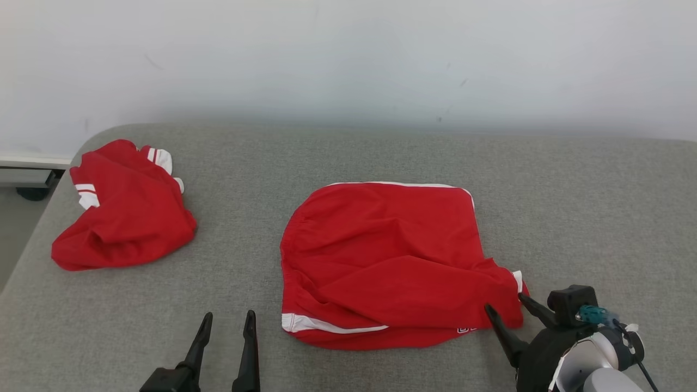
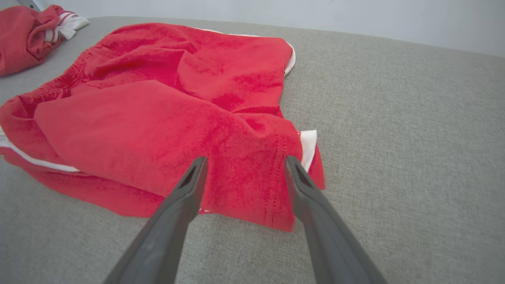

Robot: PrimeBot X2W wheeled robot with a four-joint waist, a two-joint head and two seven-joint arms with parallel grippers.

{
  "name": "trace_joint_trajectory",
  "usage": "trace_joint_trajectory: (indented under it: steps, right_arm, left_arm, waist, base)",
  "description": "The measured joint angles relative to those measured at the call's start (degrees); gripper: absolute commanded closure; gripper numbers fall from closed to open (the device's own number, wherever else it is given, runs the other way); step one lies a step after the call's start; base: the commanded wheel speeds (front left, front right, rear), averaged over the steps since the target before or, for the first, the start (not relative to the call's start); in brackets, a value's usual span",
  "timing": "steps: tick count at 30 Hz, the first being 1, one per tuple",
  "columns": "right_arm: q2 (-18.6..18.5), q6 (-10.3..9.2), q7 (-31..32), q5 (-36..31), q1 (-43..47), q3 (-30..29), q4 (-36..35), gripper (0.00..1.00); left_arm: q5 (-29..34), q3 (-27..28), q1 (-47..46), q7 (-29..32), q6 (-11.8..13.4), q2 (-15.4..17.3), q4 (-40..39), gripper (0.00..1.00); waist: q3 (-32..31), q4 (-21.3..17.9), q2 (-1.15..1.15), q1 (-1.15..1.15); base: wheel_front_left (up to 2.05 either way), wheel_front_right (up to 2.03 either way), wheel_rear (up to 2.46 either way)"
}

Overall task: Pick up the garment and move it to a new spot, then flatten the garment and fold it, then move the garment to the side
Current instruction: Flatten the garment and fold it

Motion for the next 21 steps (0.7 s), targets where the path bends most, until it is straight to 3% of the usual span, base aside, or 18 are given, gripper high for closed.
trace_joint_trajectory:
  steps: [8,21]
  right_arm:
    - [-3.0,0.42,4.6,-2.9,-0.5,2.2,0.1,0.0]
    - [-3.4,0.05,10.1,-2.4,-1.3,2.1,3.7,0.0]
  left_arm:
    - [0.1,-1.7,-0.4,0.2,0.0,-0.2,-0.1,0.0]
    - [0.2,-2.2,-0.9,1.1,0.0,-0.3,0.2,0.0]
  waist:
    - [0.1,-0.2,0.0,0.0]
    - [0.1,3.8,0.0,0.0]
  base:
    - [0.0,0.0,0.0]
    - [0.0,0.0,0.0]
